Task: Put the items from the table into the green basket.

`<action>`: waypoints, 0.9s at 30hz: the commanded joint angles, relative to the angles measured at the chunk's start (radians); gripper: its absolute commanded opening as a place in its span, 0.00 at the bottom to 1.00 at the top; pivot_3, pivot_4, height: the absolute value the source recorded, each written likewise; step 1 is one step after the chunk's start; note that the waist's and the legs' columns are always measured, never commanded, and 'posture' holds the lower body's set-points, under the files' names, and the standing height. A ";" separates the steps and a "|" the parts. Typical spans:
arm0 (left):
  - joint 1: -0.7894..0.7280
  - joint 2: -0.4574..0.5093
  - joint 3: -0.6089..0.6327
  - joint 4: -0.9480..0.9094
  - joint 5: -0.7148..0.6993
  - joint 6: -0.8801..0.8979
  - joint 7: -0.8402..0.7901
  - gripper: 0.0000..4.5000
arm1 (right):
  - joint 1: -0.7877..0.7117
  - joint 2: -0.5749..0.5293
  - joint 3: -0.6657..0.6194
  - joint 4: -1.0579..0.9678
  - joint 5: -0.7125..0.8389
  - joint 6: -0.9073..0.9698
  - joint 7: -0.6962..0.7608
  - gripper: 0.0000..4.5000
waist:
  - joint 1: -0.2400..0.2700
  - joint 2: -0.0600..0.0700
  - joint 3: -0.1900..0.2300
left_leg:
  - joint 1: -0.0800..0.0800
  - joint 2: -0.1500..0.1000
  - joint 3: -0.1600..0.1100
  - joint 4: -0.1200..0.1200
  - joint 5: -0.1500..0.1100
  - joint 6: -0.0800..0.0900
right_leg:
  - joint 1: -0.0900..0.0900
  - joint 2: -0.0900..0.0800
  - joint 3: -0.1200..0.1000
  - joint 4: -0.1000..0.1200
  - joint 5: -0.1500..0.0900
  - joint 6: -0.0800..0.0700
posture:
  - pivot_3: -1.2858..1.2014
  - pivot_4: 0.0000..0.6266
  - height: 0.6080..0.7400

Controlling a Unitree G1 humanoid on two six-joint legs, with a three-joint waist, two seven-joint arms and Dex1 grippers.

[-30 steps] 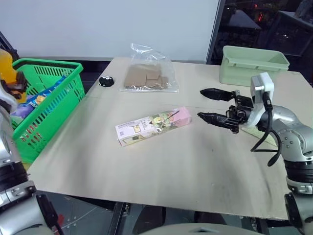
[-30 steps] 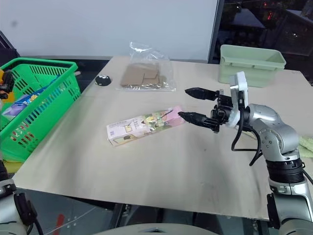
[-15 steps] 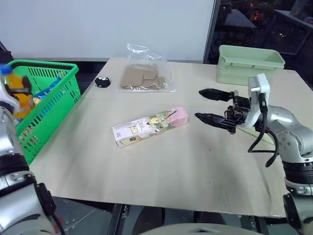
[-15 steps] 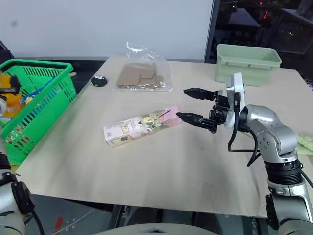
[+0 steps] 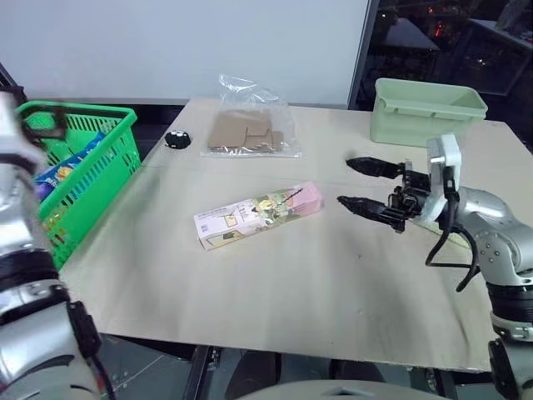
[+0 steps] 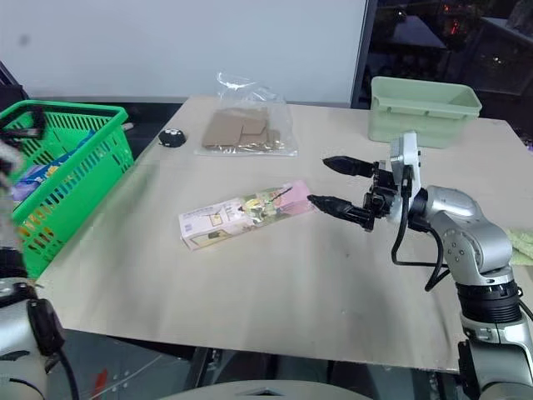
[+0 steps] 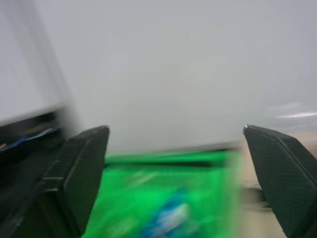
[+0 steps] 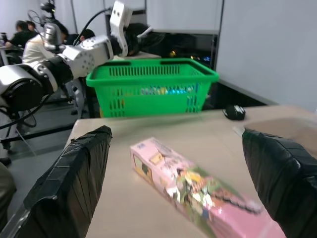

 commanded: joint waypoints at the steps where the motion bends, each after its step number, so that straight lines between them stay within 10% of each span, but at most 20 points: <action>1: 0.066 0.001 -0.094 -0.211 -0.102 0.154 -0.193 1.00 | 0.033 -0.042 -0.079 -0.052 0.020 -0.002 -0.004 1.00 | -0.018 0.000 0.000 | 0.000 0.000 0.000 0.000 0.000 0.000 | 0.000 0.000 0.000 0.000 0.000 0.000 | 0.52 0.00 1.00; 12: 0.029 0.156 -0.446 -0.289 0.067 0.315 -0.564 1.00 | 0.276 -0.146 -0.177 -0.159 -0.056 -0.039 -0.037 1.00 | -0.094 0.004 0.001 | 0.002 0.007 0.001 0.000 0.000 0.000 | 0.000 0.009 0.002 0.000 -0.004 -0.005 | 0.47 0.00 1.00; 27: -0.016 0.095 -0.580 -0.195 0.246 0.274 -0.609 1.00 | 0.410 -0.161 -0.202 -0.230 -0.106 -0.081 -0.083 1.00 | -0.178 0.006 0.001 | 0.002 0.009 0.002 0.001 0.000 0.001 | 0.000 0.011 0.006 0.000 -0.004 -0.004 | 0.43 0.01 1.00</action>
